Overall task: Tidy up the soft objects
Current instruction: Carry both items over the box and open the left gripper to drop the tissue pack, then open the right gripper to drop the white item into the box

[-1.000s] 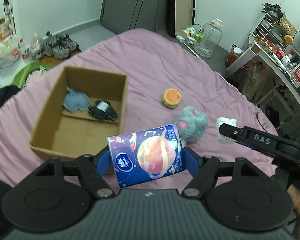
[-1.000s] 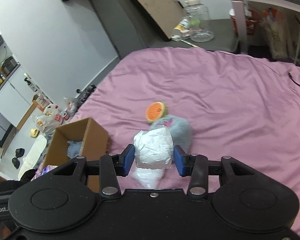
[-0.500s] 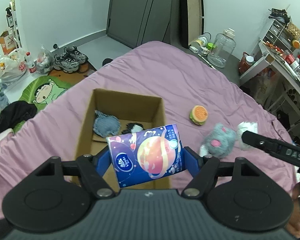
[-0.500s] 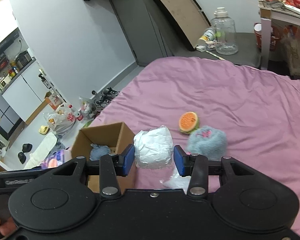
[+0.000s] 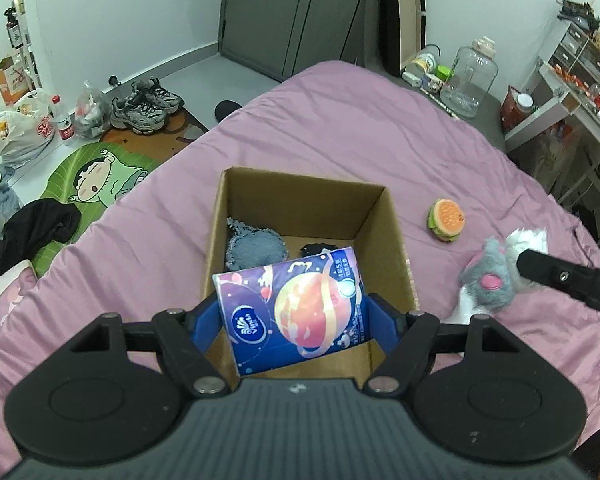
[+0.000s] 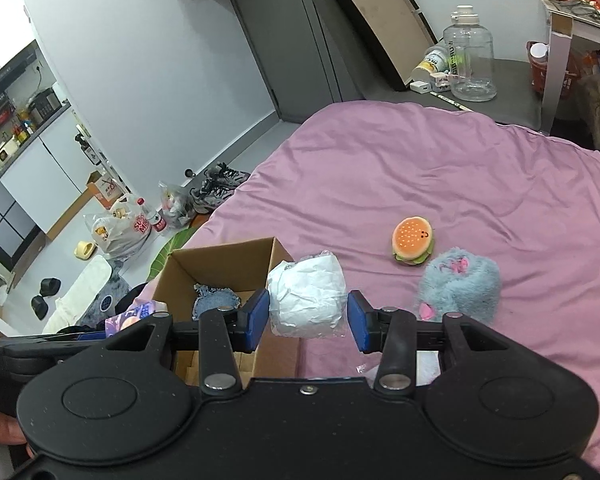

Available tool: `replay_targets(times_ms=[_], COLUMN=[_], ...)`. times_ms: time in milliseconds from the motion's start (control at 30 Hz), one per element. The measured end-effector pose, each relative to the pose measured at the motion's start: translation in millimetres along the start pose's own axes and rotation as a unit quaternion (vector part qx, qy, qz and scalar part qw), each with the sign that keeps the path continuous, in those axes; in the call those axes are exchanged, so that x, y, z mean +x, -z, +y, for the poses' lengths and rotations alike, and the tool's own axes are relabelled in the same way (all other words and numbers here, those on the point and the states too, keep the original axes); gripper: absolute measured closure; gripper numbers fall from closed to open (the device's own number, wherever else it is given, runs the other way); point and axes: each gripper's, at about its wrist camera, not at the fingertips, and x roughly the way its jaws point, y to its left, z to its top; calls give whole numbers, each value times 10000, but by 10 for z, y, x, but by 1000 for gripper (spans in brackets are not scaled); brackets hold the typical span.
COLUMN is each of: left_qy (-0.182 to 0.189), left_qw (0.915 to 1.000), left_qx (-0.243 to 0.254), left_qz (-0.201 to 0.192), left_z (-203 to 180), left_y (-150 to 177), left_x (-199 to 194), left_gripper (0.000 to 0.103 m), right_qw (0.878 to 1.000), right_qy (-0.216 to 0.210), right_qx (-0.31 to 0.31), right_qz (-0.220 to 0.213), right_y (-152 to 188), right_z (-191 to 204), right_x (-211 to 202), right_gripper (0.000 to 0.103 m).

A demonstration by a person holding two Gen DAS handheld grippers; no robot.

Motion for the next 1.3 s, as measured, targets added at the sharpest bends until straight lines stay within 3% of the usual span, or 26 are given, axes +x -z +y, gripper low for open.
replay_targets(times_ms=[333,667,1200,1300], left_qy=[-30,-28,57,75], left_qw=[9998,9998,9995,9994], left_qx=[199,66,-322,-334], left_qz=[47,169,52,58], left_z=[61,191,582,599], left_y=[-110,-155,-165,-154], left_x=[219,348,163,131], left_gripper=[28,27,25,25], right_qw=[9999,9994,9973,9975], right_qy=[102,30,-4,-72], right_qx=[-48,-235,-484,-439], right_qz=[94,244,556,548], right_y=[-13,15,135,105], right_z=[136,369,750,769], right_x=[158,356,635,640], right_gripper=[60,60,60,53])
